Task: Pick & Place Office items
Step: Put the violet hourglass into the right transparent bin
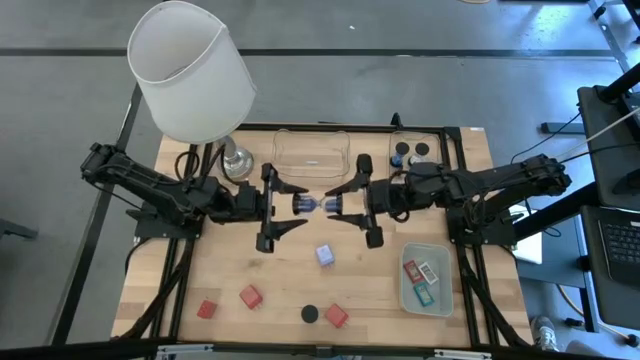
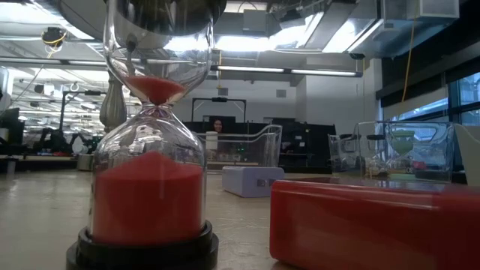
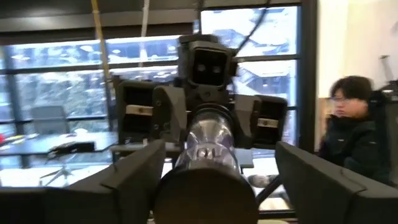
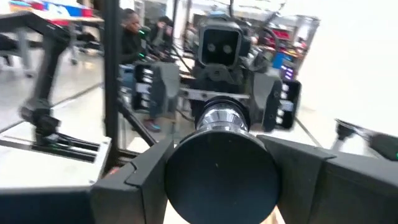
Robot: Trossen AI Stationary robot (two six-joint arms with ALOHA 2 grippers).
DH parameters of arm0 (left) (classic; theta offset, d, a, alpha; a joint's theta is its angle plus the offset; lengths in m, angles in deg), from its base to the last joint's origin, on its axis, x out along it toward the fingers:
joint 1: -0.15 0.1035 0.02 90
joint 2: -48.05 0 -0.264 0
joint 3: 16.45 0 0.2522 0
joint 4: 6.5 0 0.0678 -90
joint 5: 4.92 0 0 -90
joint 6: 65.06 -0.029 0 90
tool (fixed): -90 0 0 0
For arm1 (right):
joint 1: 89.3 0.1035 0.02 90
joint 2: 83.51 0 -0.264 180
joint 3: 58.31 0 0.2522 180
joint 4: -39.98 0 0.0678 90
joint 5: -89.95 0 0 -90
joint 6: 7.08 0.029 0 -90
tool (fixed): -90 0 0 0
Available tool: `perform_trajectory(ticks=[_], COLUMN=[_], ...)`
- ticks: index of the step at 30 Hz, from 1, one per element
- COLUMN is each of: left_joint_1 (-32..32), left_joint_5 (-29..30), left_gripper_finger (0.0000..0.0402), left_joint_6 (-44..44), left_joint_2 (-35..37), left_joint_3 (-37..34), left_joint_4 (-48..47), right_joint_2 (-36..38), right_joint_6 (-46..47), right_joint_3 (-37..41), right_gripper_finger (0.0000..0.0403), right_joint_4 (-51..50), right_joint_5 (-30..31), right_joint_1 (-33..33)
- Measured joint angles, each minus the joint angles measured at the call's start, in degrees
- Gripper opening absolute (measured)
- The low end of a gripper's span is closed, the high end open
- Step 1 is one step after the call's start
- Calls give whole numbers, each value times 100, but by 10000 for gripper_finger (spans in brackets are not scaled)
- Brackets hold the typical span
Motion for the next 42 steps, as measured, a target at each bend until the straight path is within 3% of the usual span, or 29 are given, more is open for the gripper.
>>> perform_trajectory(ticks=[4,11,18,31,42], left_joint_1=[-23,171,224,215,215], left_joint_5=[955,4035,5715,5805,5799], left_gripper_finger=[328,335,333,334,334], left_joint_6=[9,-842,-958,-891,-889], left_joint_2=[0,0,0,0,0], left_joint_3=[0,0,0,-2,-4], left_joint_4=[103,115,22,1,0], right_joint_2=[2,66,293,651,610], right_joint_6=[156,1499,2742,4703,5142], right_joint_3=[0,0,0,0,78], right_gripper_finger=[209,209,209,209,210], right_joint_4=[-482,-2501,-4423,-7658,-7969], right_joint_5=[592,1329,1595,2182,2350], right_joint_1=[-79,-444,-765,-1219,-1300])
